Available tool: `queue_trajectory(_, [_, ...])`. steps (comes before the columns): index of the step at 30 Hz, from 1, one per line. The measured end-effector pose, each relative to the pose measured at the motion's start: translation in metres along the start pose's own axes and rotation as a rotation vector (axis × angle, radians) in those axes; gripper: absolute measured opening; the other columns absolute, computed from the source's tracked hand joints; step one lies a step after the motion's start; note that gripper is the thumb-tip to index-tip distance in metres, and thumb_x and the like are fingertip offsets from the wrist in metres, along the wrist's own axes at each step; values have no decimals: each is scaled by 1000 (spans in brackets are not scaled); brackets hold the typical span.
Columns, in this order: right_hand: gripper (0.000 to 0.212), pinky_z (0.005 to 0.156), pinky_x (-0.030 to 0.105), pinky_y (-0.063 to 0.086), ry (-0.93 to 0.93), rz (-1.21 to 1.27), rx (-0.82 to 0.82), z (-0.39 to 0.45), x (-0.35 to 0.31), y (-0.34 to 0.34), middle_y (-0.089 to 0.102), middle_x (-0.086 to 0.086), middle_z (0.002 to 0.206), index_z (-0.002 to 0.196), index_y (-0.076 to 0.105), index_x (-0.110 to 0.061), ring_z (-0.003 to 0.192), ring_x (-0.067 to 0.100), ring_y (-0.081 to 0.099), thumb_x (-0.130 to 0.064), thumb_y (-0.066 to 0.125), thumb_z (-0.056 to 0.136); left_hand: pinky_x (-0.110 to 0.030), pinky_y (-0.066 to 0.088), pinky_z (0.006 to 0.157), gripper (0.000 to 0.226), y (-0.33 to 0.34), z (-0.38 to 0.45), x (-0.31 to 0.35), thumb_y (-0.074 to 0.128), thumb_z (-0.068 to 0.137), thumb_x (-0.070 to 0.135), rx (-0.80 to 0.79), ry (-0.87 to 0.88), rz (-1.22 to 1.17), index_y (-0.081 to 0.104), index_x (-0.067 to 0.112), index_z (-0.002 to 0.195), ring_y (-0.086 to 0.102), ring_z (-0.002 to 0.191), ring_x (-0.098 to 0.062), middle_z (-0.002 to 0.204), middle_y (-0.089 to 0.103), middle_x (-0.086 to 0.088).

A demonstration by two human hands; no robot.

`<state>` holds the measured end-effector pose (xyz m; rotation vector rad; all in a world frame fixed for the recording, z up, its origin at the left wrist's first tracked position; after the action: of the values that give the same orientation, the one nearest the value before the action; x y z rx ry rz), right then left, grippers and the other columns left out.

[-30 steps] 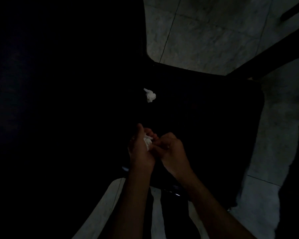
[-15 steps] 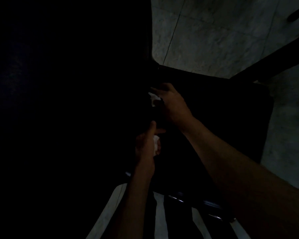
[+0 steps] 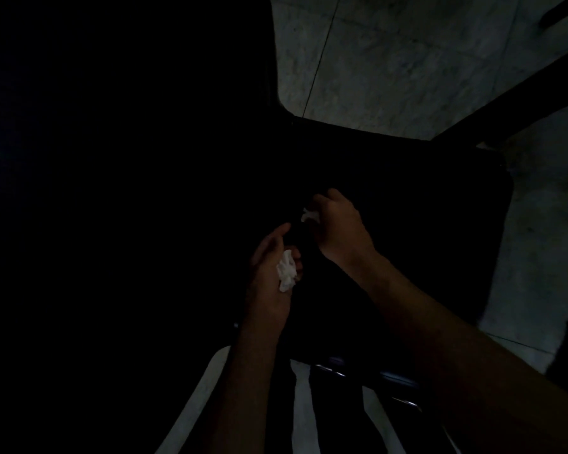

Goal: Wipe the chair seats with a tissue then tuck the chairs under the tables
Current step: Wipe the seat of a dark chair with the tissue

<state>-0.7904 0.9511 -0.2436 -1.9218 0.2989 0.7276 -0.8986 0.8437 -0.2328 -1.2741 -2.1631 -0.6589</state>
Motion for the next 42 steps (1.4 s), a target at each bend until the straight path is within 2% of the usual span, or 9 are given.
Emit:
queue_trajectory(3, [12,66,27,48,224,149,86,-8,16,-2,65,7,91,93,68,-5,84,21,65,-15,65,87,-34,47,73,37,5,5,1,37,104,14,68,-20,-131,49,-1,135,54,71,-16,84,57,-8])
queue_trajectory(8, [17,69,26,56,494,924,52,-39,1,-5,73,7,92,96,65,-11,85,18,72,-15,76,84,-21,44,52,55,9,4,-8,34,104,41,113,-119,-169,54,-6,124,54,54,-11,63,61,-2])
queue_trajectory(12, [17,65,25,57,409,964,7,-65,-26,-6,73,8,88,95,66,-2,79,16,72,-12,75,84,-37,53,85,74,24,-2,-4,24,99,60,65,-184,-219,55,1,133,64,101,-32,116,64,-21])
queue_trajectory(15, [14,70,26,57,418,1020,42,-77,-34,-1,72,9,90,95,67,2,81,13,70,-6,72,85,-39,52,91,68,30,-4,2,23,99,58,88,-149,-177,59,8,127,64,110,-30,118,67,-16])
queue_trajectory(18, [8,83,32,55,416,927,139,-83,-36,-1,64,12,106,89,70,-1,95,20,67,-7,73,84,-40,53,89,58,32,-6,6,28,99,57,89,-145,-147,65,15,113,67,104,-28,108,71,-11])
queue_trajectory(25, [10,87,18,49,309,784,145,-95,-39,-7,57,-4,114,96,74,-3,105,1,59,-5,66,89,-31,56,71,26,31,-25,11,56,97,36,151,-52,-3,75,19,93,72,85,-18,93,75,-6])
queue_trajectory(29, [24,96,20,47,247,798,96,-109,-45,-22,58,-2,120,111,71,-12,112,7,58,-3,63,90,-20,52,56,29,33,-33,28,57,97,25,199,74,142,74,22,74,68,65,-6,71,73,5])
queue_trajectory(33, [24,92,21,48,339,672,247,-126,-32,-59,63,1,117,111,65,-19,107,12,61,-9,63,90,-22,42,48,30,40,-45,59,60,92,26,208,179,379,70,20,64,54,48,-4,52,59,10])
queue_trajectory(42, [53,99,46,46,208,157,244,-134,-84,-192,53,10,138,136,52,-16,122,28,52,-35,63,88,-36,55,63,27,75,-132,177,50,86,39,201,475,987,51,27,61,63,70,-22,75,65,1])
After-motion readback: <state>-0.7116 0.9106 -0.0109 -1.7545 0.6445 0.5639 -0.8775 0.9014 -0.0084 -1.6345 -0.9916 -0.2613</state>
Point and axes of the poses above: each hand's wrist, its own z-axis towards the middle knuckle, its own y-axis out of the palm, x = y × z, the point moved 4 cm from there along z, towards the middle knuckle
